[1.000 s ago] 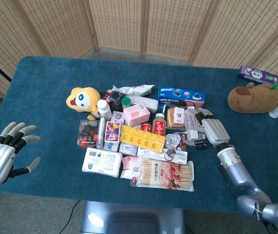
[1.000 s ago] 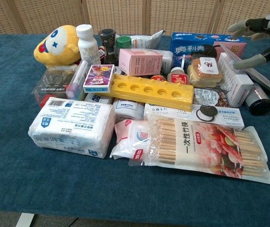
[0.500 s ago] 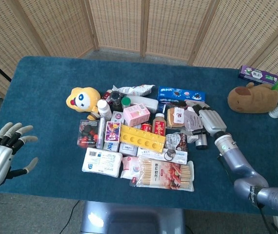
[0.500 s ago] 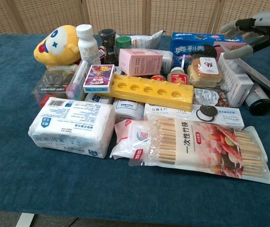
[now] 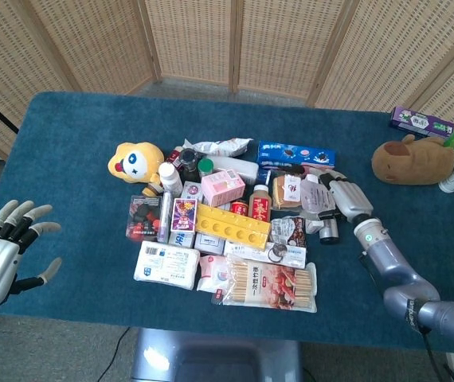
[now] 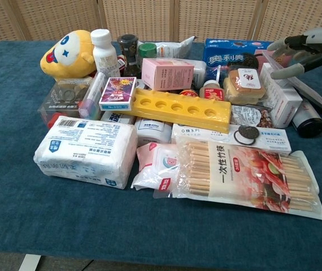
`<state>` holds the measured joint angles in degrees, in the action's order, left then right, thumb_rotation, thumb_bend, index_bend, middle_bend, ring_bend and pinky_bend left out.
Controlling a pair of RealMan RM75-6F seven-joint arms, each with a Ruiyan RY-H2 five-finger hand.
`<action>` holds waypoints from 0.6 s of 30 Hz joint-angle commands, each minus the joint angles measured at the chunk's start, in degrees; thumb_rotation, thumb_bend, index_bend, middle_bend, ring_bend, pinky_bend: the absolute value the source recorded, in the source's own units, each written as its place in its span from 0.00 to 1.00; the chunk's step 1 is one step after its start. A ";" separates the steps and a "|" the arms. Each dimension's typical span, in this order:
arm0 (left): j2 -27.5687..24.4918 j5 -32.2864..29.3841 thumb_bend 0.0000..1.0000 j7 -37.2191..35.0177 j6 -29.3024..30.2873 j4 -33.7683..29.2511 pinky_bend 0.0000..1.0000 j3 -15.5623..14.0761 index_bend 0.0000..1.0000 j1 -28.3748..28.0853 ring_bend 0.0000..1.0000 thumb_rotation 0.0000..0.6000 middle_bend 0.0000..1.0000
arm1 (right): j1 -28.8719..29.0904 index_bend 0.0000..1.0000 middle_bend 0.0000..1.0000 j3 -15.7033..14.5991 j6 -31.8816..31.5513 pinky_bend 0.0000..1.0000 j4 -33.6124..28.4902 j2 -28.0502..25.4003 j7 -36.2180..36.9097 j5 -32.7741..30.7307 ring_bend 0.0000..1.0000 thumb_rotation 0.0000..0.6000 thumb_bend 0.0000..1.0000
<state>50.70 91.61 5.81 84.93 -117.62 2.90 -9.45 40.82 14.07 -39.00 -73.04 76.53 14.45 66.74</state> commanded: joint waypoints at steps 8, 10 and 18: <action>-0.43 0.13 0.36 -0.40 1.02 0.25 0.00 -0.18 0.31 0.93 0.12 0.87 0.20 | 0.13 0.19 0.50 0.93 -1.69 0.27 2.88 3.34 2.47 -0.66 0.42 0.78 0.06; -0.56 0.15 0.36 -0.68 1.35 0.48 0.00 -0.30 0.31 1.26 0.12 0.87 0.20 | 0.48 0.43 0.75 1.59 -1.33 0.48 4.39 4.10 4.48 -0.57 0.70 0.93 0.06; -0.95 -0.29 0.36 -2.47 2.46 1.94 0.00 -0.59 0.30 2.47 0.11 0.87 0.19 | 0.14 0.65 1.00 2.73 -3.61 0.72 9.07 4.63 10.92 2.35 1.00 1.00 0.06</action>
<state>49.76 91.34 3.38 87.36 -115.71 2.31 -7.01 41.18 16.57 -42.01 -64.38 81.26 24.60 68.45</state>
